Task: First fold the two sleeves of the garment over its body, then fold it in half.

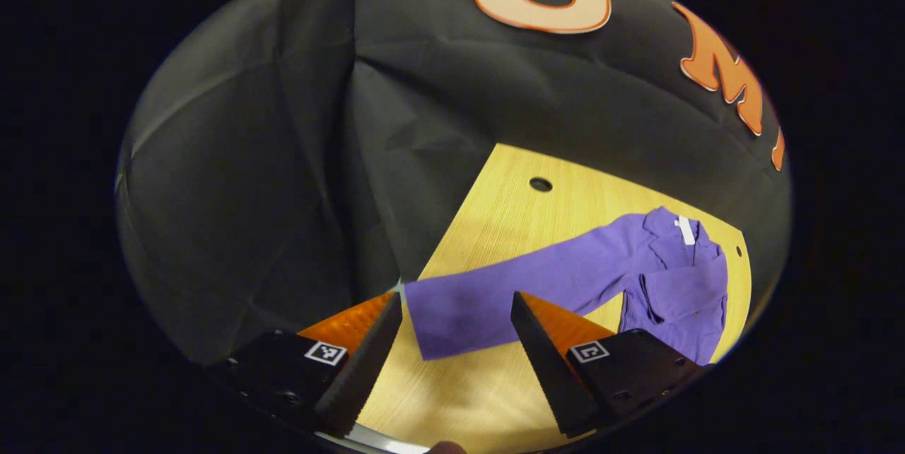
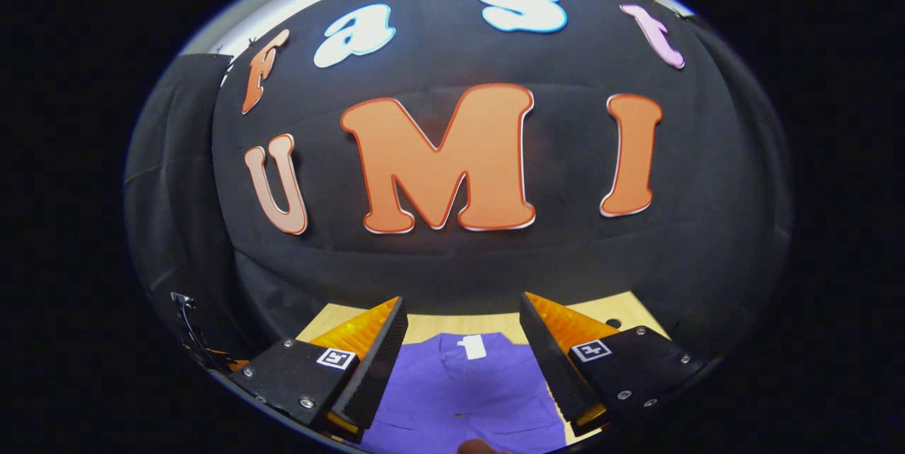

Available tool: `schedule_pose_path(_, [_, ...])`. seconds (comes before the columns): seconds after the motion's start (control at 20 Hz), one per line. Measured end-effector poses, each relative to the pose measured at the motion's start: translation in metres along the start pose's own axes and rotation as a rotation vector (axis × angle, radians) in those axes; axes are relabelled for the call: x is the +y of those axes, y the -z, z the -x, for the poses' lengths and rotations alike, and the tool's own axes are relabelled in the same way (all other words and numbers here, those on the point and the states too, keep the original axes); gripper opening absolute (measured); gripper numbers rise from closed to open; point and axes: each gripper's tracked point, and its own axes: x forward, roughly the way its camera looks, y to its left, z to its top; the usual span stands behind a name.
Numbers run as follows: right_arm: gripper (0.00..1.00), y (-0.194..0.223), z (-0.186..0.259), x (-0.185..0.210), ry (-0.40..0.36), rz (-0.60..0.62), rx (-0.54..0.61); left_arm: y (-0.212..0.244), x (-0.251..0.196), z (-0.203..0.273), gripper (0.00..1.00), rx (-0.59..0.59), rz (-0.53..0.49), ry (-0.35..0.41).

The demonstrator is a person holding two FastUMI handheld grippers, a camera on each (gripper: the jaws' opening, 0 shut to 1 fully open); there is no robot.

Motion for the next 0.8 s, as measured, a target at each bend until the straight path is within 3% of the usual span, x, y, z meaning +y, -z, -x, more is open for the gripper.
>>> schedule_pose_path(0.3, [0.95,-0.018,0.03,-0.012,0.067,0.034,-0.073,0.031,0.0,-0.04,0.99,0.246,0.018,0.053])
schedule_pose_path(0.55, [0.95,-0.023,0.051,-0.021,0.107,0.068,-0.111,0.067,0.01,-0.072,1.0,0.453,0.103,0.075])
schedule_pose_path(0.8, [0.95,-0.017,0.067,-0.027,0.131,0.113,-0.127,0.082,0.021,-0.096,0.97,0.557,0.167,0.081])
